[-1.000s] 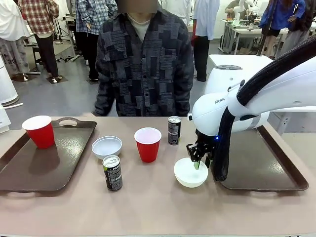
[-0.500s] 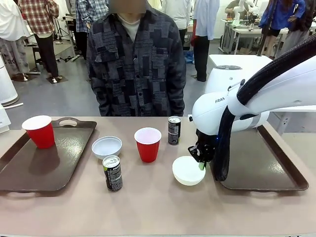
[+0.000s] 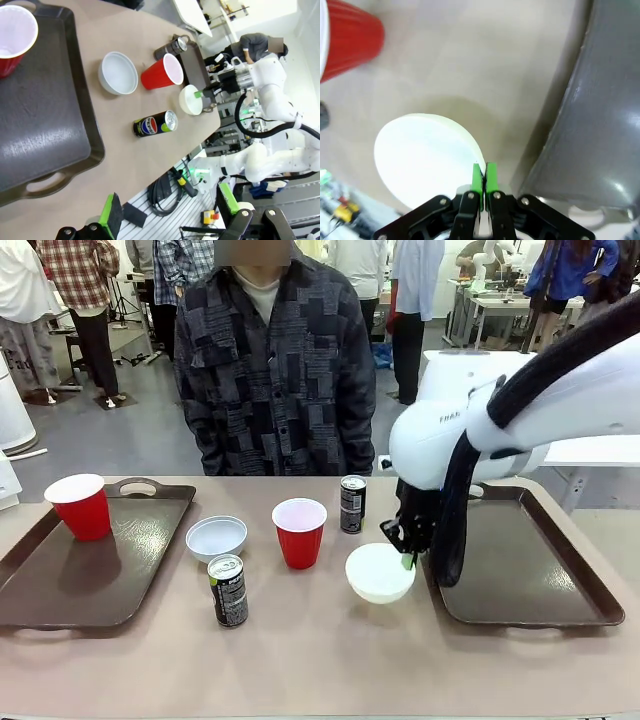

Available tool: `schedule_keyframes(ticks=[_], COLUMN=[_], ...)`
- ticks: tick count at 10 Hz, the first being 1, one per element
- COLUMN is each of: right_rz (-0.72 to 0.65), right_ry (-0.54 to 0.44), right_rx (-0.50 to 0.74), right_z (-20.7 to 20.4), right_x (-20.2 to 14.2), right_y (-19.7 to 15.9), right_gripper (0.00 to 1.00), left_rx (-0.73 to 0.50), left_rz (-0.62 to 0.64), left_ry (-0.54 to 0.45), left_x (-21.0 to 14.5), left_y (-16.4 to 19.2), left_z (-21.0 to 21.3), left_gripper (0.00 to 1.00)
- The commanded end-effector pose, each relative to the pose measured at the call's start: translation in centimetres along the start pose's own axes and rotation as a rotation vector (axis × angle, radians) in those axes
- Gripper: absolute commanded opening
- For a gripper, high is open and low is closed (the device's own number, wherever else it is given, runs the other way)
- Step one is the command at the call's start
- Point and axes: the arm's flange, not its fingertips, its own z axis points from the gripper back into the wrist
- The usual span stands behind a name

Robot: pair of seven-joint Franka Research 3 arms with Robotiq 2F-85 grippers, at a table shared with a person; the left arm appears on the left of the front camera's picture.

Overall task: Prepare tableware on both trays.
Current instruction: Pick up a Picnic Bowl from the table and place it on a Handle tray.

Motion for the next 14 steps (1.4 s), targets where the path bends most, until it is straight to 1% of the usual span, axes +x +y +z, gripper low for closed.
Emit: schedule_keyframes(ticks=[1, 2, 4, 5, 6, 7, 8, 9, 12, 14], right_rz=[0.031, 0.041, 0.064, 0.071, 0.096, 0.122, 0.125, 0.131, 0.111, 0.107], right_ry=[0.007, -0.010, -0.021, -0.005, 0.044, 0.068, 0.072, 0.090, 0.069, 0.048], right_rx=[0.046, 0.049, 0.031, 0.023, 0.008, 0.032, 0.050, 0.071, 0.066, 0.061], right_z=[4.1, 6.2, 8.9, 9.4, 9.4, 9.7, 10.0, 10.1, 10.3, 10.4], right_x=[0.1, -0.1, -0.2, -0.1, -0.1, 0.1, 0.3, 0.3, 0.1, 0.0], right_y=[0.3, 0.9, 2.0, 1.9, 1.0, -1.0, -2.7, -5.4, -11.4, -14.5], right_gripper=[0.00, 0.00, 0.00, 0.00, 0.00, 0.00, 0.00, 0.00, 0.00, 0.00], left_rx=[-0.018, -0.018, -0.018, -0.018, -0.018, -0.018, -0.018, -0.018, -0.018, -0.018], left_rz=[-0.021, -0.021, -0.021, -0.021, -0.021, -0.021, -0.021, -0.021, -0.021, -0.021], left_ry=[-0.007, -0.007, -0.007, -0.007, -0.007, -0.007, -0.007, -0.007, -0.007, -0.007], left_x=[0.0, 0.0, 0.0, 0.0, 0.0, 0.0, 0.0, 0.0, 0.0, 0.0], left_y=[0.1, 0.1, 0.1, 0.1, 0.1, 0.1, 0.1, 0.1, 0.1, 0.1], left_z=[0.1, 0.1, 0.1, 0.1, 0.1, 0.1, 0.1, 0.1, 0.1, 0.1], left_gripper=[1.00, 1.00, 1.00, 1.00, 1.00, 1.00, 1.00, 1.00, 1.00, 1.00])
